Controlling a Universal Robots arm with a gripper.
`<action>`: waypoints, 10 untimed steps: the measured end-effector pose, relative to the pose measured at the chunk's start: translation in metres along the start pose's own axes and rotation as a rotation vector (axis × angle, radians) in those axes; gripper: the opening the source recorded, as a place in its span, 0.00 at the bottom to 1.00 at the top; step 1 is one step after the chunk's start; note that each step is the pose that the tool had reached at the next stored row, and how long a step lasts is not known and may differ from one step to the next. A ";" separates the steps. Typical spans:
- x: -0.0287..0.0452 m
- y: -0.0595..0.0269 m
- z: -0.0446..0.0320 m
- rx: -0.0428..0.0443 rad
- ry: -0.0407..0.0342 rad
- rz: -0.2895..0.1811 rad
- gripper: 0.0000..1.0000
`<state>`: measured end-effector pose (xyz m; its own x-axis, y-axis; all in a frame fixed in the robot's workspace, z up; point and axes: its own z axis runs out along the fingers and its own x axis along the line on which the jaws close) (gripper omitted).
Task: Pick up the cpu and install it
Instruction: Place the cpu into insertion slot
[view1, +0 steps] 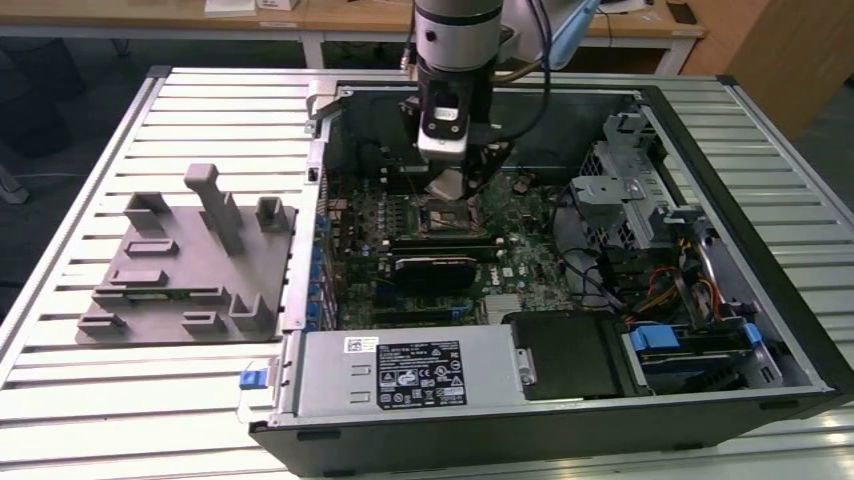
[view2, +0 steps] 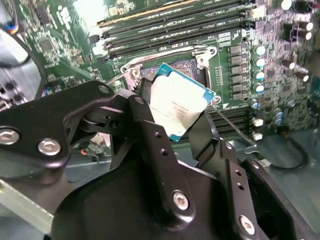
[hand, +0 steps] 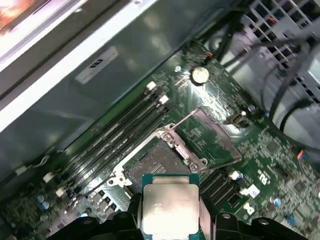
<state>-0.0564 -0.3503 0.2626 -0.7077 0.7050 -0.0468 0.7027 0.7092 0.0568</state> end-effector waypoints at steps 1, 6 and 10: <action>0.0000 0.0000 0.0000 0.0008 -0.0010 0.018 0.54; 0.0000 0.0000 0.0002 0.0052 -0.0062 0.109 0.54; 0.0000 0.0000 0.0003 0.0085 -0.0104 0.182 0.54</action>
<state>-0.0564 -0.3503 0.2623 -0.5679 0.8218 -0.0468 0.8198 0.5698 0.0569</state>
